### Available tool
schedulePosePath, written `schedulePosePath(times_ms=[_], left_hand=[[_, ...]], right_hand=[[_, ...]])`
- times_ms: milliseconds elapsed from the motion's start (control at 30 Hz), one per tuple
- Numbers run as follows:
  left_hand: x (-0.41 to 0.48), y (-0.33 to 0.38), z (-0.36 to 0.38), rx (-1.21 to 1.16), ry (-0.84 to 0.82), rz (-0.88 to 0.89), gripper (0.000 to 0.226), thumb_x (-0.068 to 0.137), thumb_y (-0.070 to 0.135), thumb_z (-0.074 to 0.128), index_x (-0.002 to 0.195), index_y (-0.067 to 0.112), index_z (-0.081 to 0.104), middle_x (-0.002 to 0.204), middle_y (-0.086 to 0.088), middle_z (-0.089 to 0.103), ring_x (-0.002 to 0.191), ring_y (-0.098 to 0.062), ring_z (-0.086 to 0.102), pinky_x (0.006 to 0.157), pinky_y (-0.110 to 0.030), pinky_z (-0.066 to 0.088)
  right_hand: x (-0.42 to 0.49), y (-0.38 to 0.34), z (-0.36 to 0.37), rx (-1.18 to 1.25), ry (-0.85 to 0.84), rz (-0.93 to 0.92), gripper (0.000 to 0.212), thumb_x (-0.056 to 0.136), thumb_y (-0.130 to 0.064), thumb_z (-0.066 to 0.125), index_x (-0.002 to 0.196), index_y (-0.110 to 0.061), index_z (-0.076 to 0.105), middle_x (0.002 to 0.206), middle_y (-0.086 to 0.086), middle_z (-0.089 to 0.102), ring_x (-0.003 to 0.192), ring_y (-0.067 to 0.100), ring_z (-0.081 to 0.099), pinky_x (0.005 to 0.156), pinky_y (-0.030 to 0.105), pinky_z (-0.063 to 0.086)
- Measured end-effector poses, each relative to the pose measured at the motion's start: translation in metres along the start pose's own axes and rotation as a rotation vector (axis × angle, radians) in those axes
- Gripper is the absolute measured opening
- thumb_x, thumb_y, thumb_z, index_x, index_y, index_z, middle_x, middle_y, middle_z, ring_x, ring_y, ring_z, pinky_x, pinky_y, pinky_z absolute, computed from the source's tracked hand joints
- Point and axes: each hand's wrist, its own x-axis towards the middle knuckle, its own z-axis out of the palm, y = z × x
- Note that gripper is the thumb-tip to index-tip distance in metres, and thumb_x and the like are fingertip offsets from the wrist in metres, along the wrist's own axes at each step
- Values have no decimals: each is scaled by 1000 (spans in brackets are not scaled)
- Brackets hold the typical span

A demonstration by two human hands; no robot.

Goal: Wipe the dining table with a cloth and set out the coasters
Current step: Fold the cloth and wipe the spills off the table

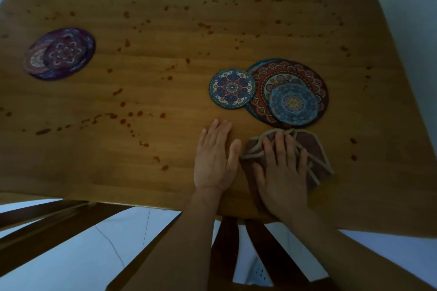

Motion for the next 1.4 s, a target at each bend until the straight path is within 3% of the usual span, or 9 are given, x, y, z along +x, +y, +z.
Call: schedulePosePath(times_ms=[200,400,833,933,1033,1167,1233,1300,1400], left_hand=[[0,1,-2,3,-11,2,65,96,52,23,144,14,46,151,0,44,146,-12,25,122,-30,8],[0,2,0,65,-7,14,62,96,52,28,143,16,47,151,2,44,146,-12,26,122,-31,9],[3,9,2,148,33,-19,45,88,31,62,131,17,57,143,-1,50,139,-20,37,121,-39,15],[15,45,15,118,103,43,43,86,26,58,127,15,58,138,-2,54,133,-21,44,120,-43,16],[34,88,42,101,1,221,49,90,28,54,137,18,52,152,1,42,146,-17,27,123,-40,6],[63,111,69,251,-144,279,56,100,36,43,152,18,31,162,0,21,151,-18,7,123,-41,-1],[67,102,76,312,-207,264,59,102,41,33,156,19,19,164,1,13,151,-16,1,123,-39,-4],[64,92,80,363,-213,300,62,102,46,23,157,19,13,165,2,9,151,-15,-1,123,-38,-2],[60,88,84,396,-177,314,65,99,49,16,157,19,14,164,2,11,151,-14,1,123,-38,-1]], right_hand=[[6,-22,4,-1,-70,-365,64,98,-48,29,153,-18,16,160,10,25,149,28,16,116,55,13],[-5,62,-12,-127,-128,-621,59,100,-51,29,153,-24,28,162,5,20,150,23,15,116,54,18],[3,152,-37,-26,-109,-63,63,96,-61,15,152,-34,26,162,-2,21,150,18,12,118,57,5],[8,158,-41,162,16,49,58,97,-49,26,145,-22,44,153,5,40,142,26,34,116,51,19],[13,152,-58,472,213,265,37,102,-32,41,128,-10,58,119,12,64,110,30,58,92,38,44],[17,165,-93,931,271,521,29,102,-27,47,123,-13,60,106,3,65,92,15,63,70,18,47],[11,182,-102,949,288,566,38,100,-29,51,134,-13,53,117,3,62,103,16,61,79,20,48],[2,200,-93,796,296,601,53,98,-32,53,147,-17,37,135,5,53,120,21,52,98,35,45],[-2,195,-66,558,176,511,62,94,-59,43,145,-26,36,145,6,44,132,25,43,112,50,33]])
